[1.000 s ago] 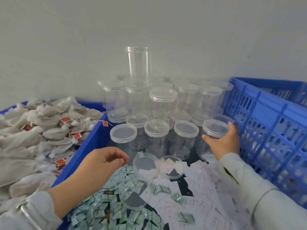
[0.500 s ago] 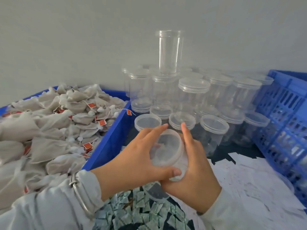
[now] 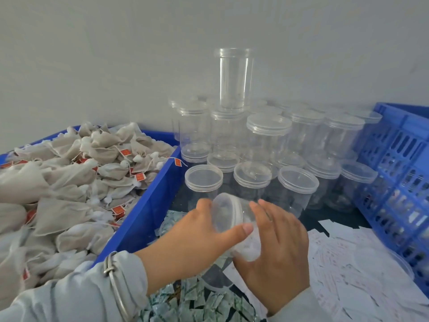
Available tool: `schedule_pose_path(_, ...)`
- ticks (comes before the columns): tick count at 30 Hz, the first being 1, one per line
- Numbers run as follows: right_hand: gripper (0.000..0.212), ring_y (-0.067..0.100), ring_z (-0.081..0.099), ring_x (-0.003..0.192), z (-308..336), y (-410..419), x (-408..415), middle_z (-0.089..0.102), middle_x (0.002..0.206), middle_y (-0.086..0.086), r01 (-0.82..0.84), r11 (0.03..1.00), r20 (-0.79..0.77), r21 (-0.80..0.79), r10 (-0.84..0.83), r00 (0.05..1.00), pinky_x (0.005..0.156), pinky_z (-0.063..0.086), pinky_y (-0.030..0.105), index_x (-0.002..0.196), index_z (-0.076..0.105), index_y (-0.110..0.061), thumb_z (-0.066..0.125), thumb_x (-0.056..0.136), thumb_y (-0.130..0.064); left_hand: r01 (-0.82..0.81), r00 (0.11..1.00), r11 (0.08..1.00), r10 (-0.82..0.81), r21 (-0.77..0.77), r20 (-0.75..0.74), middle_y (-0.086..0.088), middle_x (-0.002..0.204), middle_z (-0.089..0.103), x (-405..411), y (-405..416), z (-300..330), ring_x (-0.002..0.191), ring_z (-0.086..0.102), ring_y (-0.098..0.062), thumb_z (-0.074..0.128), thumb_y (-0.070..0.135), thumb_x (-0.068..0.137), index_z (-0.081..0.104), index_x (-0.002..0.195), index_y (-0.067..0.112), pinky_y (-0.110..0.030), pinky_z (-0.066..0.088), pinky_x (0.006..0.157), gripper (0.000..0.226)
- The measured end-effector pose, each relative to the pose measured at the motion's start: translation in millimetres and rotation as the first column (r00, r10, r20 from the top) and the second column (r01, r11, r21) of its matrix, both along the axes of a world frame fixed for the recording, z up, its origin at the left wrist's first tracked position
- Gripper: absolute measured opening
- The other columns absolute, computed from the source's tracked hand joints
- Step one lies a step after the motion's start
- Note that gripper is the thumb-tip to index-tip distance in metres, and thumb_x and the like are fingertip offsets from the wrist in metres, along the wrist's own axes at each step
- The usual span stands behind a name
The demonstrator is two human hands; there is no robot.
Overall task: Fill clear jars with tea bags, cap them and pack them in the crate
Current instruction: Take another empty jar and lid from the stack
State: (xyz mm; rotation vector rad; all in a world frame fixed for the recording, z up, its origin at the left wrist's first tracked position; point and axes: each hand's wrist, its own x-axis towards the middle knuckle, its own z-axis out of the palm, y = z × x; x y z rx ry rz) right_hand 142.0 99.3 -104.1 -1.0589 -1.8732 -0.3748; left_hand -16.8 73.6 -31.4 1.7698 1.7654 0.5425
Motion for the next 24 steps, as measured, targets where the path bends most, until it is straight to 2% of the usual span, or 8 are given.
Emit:
schedule_pose_path(3,0.065,0.026,0.048,0.120,-11.8,2.4,5.3,0.058,0.128,0.008,0.019,0.997,0.055,0.072,-0.023,0.998,0.101,0.033,0.053,0.129,0.045,-0.020,0.062,0.070,-0.042,-0.038,0.979,0.973,0.082,-0.229,0.186,-0.004,0.101,0.060,0.8,1.9,0.3,0.074,0.070,-0.017,0.039,0.096,0.042,0.040,0.120,0.020,-0.036,0.058,0.075,0.109)
schedule_pose_path(6,0.058,0.025,0.046,0.123,-15.1,2.3,9.6,0.053,0.133,0.004,0.037,0.995,0.048,0.097,-0.042,0.998,0.104,0.029,0.055,0.129,0.046,-0.022,0.058,0.075,-0.040,-0.004,0.947,0.935,0.118,-0.356,0.300,-0.014,0.094,0.064,1.7,1.2,2.4,0.064,0.069,-0.022,0.042,0.090,0.037,0.045,0.119,0.015,-0.032,0.059,0.070,0.111)
schedule_pose_path(9,0.067,0.024,0.046,0.122,-15.6,1.8,7.8,0.051,0.131,0.001,0.044,0.991,0.056,0.129,-0.052,0.997,0.104,0.029,0.054,0.128,0.046,-0.021,0.070,0.068,-0.039,0.001,0.937,0.926,0.132,-0.379,0.325,-0.013,0.082,0.060,0.4,2.3,1.1,0.055,0.060,-0.019,0.045,0.087,0.043,0.052,0.095,0.021,-0.027,0.056,0.062,0.085)
schedule_pose_path(12,0.083,0.025,0.048,0.120,-20.8,3.8,5.4,0.060,0.124,0.006,0.086,0.983,0.056,0.159,-0.096,0.994,0.105,0.029,0.051,0.124,0.048,-0.022,0.086,0.050,-0.033,0.005,0.904,0.901,0.181,-0.434,0.386,-0.005,0.069,0.057,-1.2,3.9,-0.5,0.051,0.057,-0.017,0.052,0.082,0.048,0.054,0.091,0.022,-0.022,0.049,0.054,0.074)
schedule_pose_path(16,0.059,0.025,0.049,0.117,-20.7,4.5,4.4,0.066,0.115,0.009,0.111,0.980,0.026,0.167,-0.117,0.993,0.105,0.030,0.047,0.118,0.050,-0.023,0.066,0.064,-0.041,0.023,0.848,0.860,0.253,-0.510,0.465,0.000,0.058,0.059,-2.8,6.6,-5.4,0.051,0.056,-0.018,0.062,0.081,0.039,0.056,0.101,0.027,-0.026,0.048,0.055,0.083)
schedule_pose_path(19,0.056,0.026,0.050,0.115,-21.5,4.9,2.6,0.067,0.112,0.011,0.114,0.977,0.021,0.178,-0.119,0.993,0.103,0.031,0.048,0.116,0.051,-0.022,0.064,0.067,-0.046,0.069,0.827,0.809,0.280,-0.583,0.487,-0.003,0.056,0.061,-4.3,7.6,-3.9,0.050,0.055,-0.019,0.064,0.084,0.037,0.063,0.090,0.020,-0.025,0.047,0.053,0.083)
schedule_pose_path(21,0.069,0.027,0.050,0.115,-21.6,6.8,6.1,0.065,0.116,0.012,0.154,0.979,-0.105,0.134,-0.141,0.984,0.098,0.036,0.055,0.119,0.049,-0.018,0.077,0.062,-0.043,0.088,0.737,0.760,0.385,-0.644,0.556,-0.012,0.059,0.062,-8.4,13.0,-2.7,0.048,0.050,-0.023,0.057,0.084,0.054,0.070,0.095,0.004,-0.024,0.044,0.051,0.090)
schedule_pose_path(24,0.114,0.029,0.047,0.116,-18.3,12.9,24.6,0.061,0.121,0.019,0.261,0.963,-0.295,-0.071,-0.271,0.916,0.093,0.040,0.063,0.127,0.043,-0.013,0.098,0.028,-0.022,0.030,0.506,0.764,0.544,-0.644,0.669,-0.020,0.062,0.062,-24.9,23.6,-3.7,0.052,0.046,-0.023,0.044,0.075,0.077,0.052,0.122,-0.007,-0.029,0.044,0.052,0.093)
